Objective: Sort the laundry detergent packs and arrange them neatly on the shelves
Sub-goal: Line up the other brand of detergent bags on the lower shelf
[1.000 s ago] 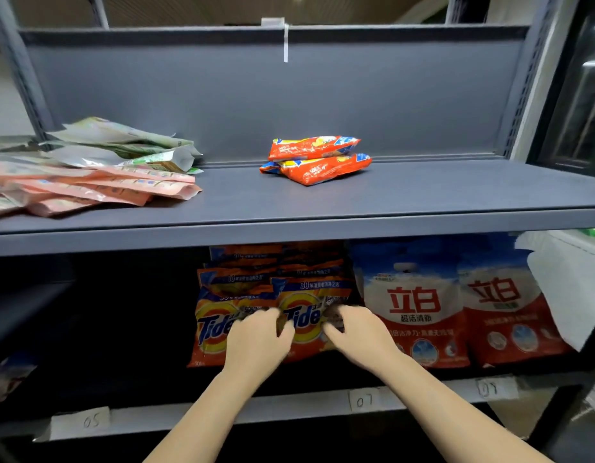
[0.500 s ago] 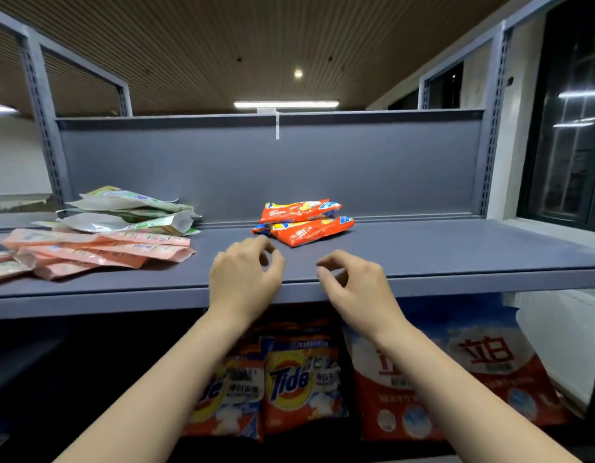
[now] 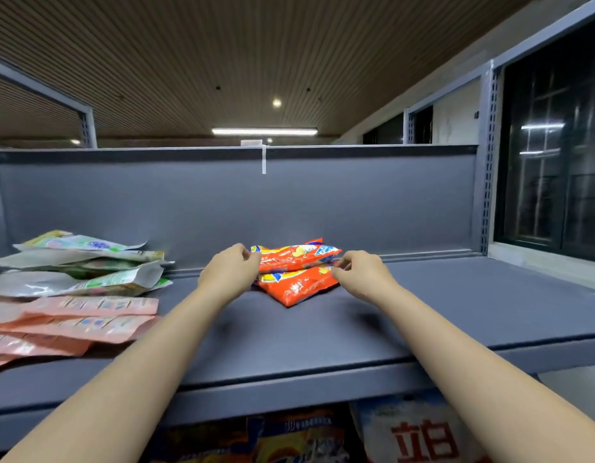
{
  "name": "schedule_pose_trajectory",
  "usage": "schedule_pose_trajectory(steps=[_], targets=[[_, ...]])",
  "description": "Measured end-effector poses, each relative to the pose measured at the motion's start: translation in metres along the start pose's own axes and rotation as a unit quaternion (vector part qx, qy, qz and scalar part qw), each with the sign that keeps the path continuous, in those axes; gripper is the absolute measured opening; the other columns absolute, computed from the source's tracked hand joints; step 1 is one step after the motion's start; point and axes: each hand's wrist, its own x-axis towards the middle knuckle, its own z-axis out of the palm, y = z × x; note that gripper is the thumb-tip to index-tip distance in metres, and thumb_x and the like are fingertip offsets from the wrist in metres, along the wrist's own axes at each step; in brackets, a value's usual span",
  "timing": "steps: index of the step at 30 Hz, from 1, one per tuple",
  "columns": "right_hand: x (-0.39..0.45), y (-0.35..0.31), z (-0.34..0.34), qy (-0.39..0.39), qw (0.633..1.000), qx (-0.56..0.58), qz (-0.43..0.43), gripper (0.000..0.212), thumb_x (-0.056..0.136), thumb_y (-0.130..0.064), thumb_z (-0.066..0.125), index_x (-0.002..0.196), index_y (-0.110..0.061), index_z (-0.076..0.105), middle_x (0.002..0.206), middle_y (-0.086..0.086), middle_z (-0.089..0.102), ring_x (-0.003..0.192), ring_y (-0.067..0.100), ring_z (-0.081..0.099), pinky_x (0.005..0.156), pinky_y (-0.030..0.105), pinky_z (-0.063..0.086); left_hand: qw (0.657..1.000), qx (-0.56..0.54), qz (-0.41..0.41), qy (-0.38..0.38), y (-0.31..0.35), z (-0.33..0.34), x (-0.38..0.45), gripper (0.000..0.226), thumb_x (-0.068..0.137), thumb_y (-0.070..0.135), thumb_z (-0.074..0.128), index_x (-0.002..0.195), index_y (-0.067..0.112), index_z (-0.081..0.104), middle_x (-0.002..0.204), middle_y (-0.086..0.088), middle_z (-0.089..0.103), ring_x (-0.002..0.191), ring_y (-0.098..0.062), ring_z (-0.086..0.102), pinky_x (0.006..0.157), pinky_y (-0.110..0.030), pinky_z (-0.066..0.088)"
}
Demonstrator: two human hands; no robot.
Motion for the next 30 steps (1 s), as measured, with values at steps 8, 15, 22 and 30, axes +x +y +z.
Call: schedule_pose_trajectory(steps=[8,15,22,30], targets=[[0.059,0.001,0.028,-0.058,0.996,-0.031,0.058,0.037,0.086,-0.036,0.056,0.117,-0.017,0.064,0.120,0.009,0.061,0.109,0.024,0.057,0.085,0.029,0.047,0.996,0.039,-0.026,-0.075,-0.005,0.034,0.067,0.046,0.096,0.045,0.031,0.136,0.024,0.044,0.135,-0.006,0.052,0.119,-0.027,0.049,0.098,-0.039,0.042],[0.082,-0.001,0.043,-0.112,0.990,0.013,0.090,0.064,0.082,-0.049,0.064,0.134,-0.015,0.049,0.132,0.007,0.054,0.118,0.024,0.053,0.100,0.039,0.045,0.987,-0.038,-0.121,-0.101,-0.011,0.054,0.089,0.044,0.095,0.040,0.047,0.113,0.002,0.057,0.115,-0.015,0.060,0.087,-0.026,0.054,0.068,-0.029,0.040],[0.079,-0.001,0.030,-0.139,0.985,-0.018,0.097,0.066,0.073,-0.055,0.071,0.130,-0.028,0.054,0.133,0.002,0.052,0.128,0.021,0.042,0.108,0.036,0.036,0.985,-0.057,-0.110,-0.119,0.001,0.052,0.089,0.026,0.095,0.015,0.048,0.116,0.000,0.050,0.118,-0.016,0.058,0.097,-0.028,0.057,0.070,-0.030,0.040],[0.041,0.000,0.007,-0.243,0.962,0.099,0.079,0.055,0.073,-0.041,0.079,0.122,-0.027,0.059,0.121,-0.005,0.063,0.112,0.015,0.057,0.105,0.034,0.041,0.963,-0.123,-0.157,-0.181,0.004,0.028,0.065,0.040,0.088,0.013,0.057,0.125,0.006,0.047,0.123,-0.015,0.056,0.110,-0.029,0.056,0.093,-0.039,0.048]])
